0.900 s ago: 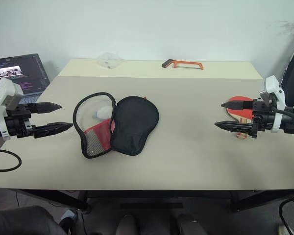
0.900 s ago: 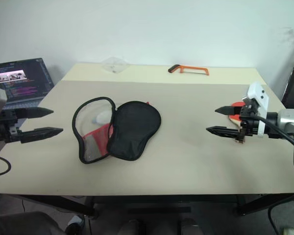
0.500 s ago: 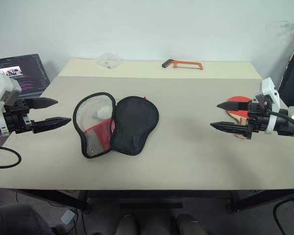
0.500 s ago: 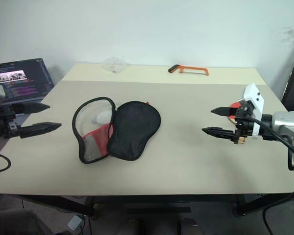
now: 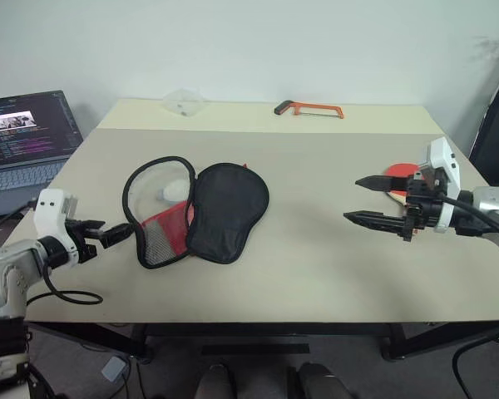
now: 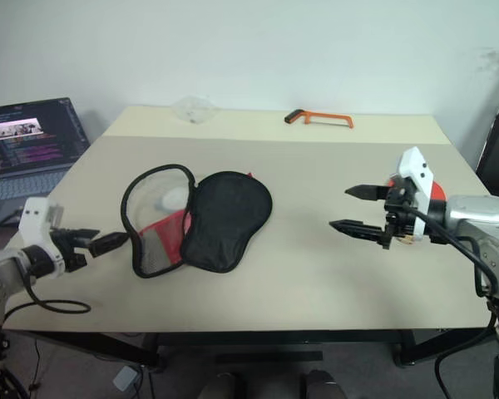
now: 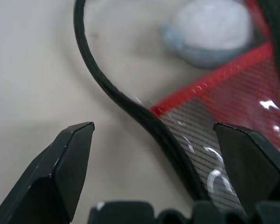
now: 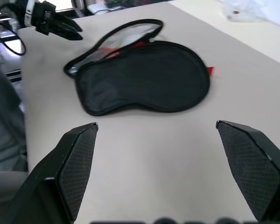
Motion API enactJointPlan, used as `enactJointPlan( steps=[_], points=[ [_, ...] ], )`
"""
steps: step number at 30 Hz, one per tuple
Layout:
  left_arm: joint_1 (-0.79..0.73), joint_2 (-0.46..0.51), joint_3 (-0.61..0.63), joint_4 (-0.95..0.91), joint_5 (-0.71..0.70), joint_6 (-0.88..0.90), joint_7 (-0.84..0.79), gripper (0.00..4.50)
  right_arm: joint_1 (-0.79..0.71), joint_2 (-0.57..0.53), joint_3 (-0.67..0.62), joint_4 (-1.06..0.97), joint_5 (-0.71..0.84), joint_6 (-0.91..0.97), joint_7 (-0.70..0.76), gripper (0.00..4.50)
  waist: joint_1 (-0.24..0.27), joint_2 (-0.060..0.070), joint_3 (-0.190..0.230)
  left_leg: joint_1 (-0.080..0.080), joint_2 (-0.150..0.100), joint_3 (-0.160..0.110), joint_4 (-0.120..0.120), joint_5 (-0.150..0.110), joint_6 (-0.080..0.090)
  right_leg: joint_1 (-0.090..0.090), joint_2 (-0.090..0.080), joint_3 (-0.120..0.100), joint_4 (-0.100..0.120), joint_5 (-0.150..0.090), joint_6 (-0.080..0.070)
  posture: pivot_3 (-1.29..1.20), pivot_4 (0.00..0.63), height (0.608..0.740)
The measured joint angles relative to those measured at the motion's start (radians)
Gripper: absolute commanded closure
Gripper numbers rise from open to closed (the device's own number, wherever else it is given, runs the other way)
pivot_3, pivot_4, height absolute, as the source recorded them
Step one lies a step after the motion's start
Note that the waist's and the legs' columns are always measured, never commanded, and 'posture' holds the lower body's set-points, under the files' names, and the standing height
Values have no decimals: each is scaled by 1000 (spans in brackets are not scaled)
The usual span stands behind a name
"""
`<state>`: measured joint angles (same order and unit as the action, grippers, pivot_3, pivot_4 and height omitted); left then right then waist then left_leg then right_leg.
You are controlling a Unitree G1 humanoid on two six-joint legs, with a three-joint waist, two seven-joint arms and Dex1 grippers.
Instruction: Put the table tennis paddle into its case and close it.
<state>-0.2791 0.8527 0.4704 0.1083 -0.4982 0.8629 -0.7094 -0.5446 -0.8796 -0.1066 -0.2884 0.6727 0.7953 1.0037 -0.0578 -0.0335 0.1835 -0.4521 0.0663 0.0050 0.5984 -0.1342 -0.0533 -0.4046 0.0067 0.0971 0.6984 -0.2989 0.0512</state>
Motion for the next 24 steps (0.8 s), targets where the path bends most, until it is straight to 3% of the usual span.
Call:
enactJointPlan(
  steps=[7,13,22,24],
  points=[
    [66,-92,42,-137,-31,71,115,0,-63,6,56,14,-3,1,14,32,1,0,0,0,-2,1,3,0,0,1,-2,1,-1,0,0,0,150,740],
    [53,-193,-26,-178,1,89,262,0,-80,6,82,21,-4,2,25,32,4,-2,-1,0,-2,1,6,0,0,3,-2,1,-1,2,4,0,150,740],
    [-54,-264,-113,-163,57,134,408,0,-102,13,99,28,-6,2,39,32,4,-2,-1,0,-2,0,7,0,0,4,-1,1,-1,3,5,0,150,740],
    [-96,-280,-124,-153,59,145,426,398,-108,26,105,30,-11,1,39,0,4,-2,-1,0,-2,0,7,0,0,4,-1,2,-1,3,5,0,150,740]
  ],
)
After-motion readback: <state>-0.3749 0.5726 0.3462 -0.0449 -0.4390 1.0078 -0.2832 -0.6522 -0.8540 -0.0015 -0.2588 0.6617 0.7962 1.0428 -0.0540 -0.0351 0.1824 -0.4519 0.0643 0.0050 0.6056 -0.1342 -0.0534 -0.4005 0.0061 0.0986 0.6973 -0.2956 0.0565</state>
